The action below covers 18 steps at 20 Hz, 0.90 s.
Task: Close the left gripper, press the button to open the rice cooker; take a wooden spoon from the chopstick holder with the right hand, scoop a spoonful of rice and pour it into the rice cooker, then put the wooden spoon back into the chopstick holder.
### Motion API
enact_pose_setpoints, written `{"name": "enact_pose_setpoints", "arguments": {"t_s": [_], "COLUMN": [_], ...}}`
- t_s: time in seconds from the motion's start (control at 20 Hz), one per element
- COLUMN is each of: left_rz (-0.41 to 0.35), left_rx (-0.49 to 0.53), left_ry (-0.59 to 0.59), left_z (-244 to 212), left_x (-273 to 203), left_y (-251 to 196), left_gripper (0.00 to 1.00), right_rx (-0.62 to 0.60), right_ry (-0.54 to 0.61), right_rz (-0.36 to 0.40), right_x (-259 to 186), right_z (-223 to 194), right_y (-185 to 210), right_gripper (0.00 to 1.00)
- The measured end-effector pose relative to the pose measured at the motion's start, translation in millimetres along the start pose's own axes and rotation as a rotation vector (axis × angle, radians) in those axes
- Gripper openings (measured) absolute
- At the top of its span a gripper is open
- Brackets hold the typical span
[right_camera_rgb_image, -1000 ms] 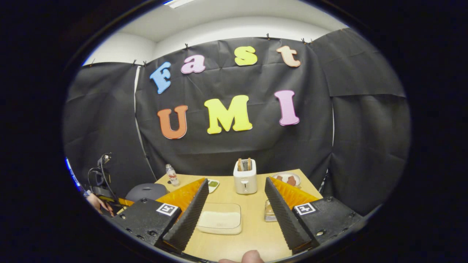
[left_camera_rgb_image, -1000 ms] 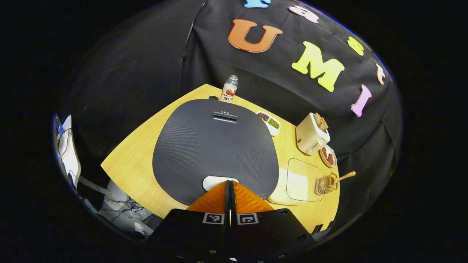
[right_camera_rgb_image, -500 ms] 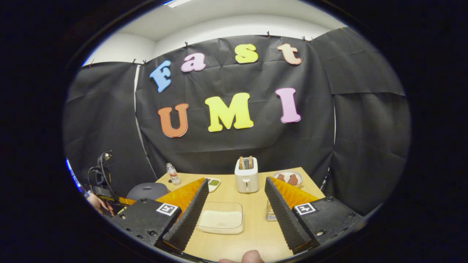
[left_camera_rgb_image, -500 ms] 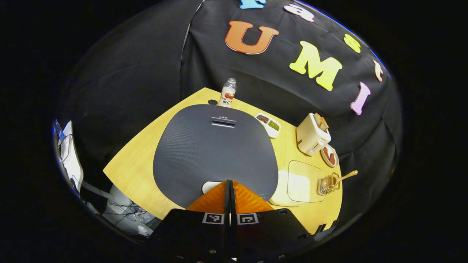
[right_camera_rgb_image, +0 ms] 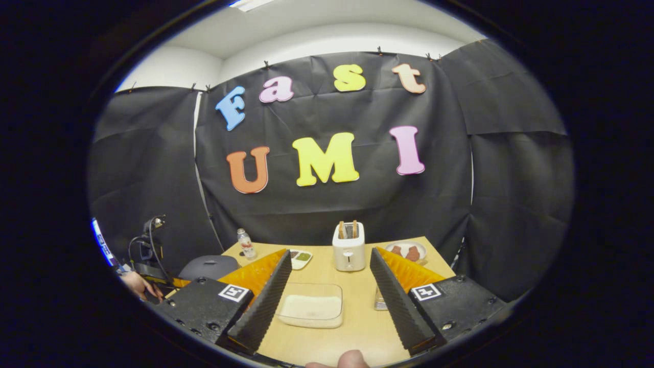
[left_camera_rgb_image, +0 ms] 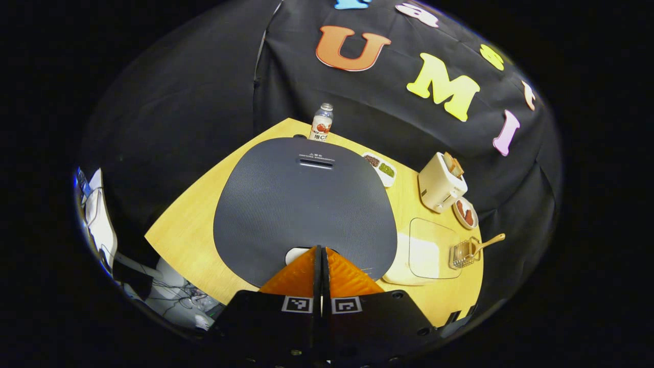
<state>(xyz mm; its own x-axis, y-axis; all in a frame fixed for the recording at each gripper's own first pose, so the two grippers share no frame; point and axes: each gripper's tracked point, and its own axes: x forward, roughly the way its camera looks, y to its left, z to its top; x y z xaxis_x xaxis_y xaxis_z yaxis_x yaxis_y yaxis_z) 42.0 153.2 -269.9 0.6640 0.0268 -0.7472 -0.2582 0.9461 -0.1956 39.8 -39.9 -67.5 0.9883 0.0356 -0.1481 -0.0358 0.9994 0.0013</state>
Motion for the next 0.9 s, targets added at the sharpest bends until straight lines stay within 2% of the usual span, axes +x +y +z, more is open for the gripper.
{"name": "enact_pose_setpoints", "arguments": {"t_s": [0.15, 0.4, 0.5, 0.6, 0.65, 0.7, 0.75, 0.8, 0.85, 0.9], "left_rz": [0.007, -0.024, -0.025, -0.015, -0.016, -0.019, -0.012, -0.004, -0.001, 0.004], "left_rx": [0.016, -0.063, -0.054, -0.038, -0.026, -0.002, 0.029, 0.062, 0.091, 0.110], "left_ry": [-0.054, -0.214, -0.249, -0.297, -0.346, -0.393, -0.438, -0.487, -0.529, -0.549], "left_z": [8, 50, 62, 77, 88, 100, 112, 125, 136, 142], "left_x": [-4, -35, -41, -51, -62, -68, -76, -85, -94, -99], "left_y": [-3, -11, -12, -14, -18, -23, -26, -29, -35, -38], "left_gripper": [0.00, 0.00, 0.00, 0.01, 0.01, 0.02, 0.15, 0.21, 0.34, 0.31], "right_rx": [0.006, 0.014, 0.019, 0.023, 0.022, 0.021, 0.021, 0.024, 0.027, 0.029], "right_ry": [0.001, -0.018, -0.023, -0.031, -0.043, -0.059, -0.072, -0.082, -0.086, -0.089], "right_rz": [0.007, 0.011, 0.012, 0.011, 0.008, 0.002, -0.002, -0.004, -0.006, -0.008], "right_x": [0, -2, -3, -4, -5, -7, -9, -10, -11, -10], "right_z": [1, 7, 9, 14, 18, 24, 28, 31, 33, 33], "right_y": [0, -1, -2, -3, -4, -7, -8, -9, -10, -12], "right_gripper": [1.00, 1.00, 0.96, 1.00, 0.96, 1.00, 1.00, 0.96, 0.96, 1.00]}}
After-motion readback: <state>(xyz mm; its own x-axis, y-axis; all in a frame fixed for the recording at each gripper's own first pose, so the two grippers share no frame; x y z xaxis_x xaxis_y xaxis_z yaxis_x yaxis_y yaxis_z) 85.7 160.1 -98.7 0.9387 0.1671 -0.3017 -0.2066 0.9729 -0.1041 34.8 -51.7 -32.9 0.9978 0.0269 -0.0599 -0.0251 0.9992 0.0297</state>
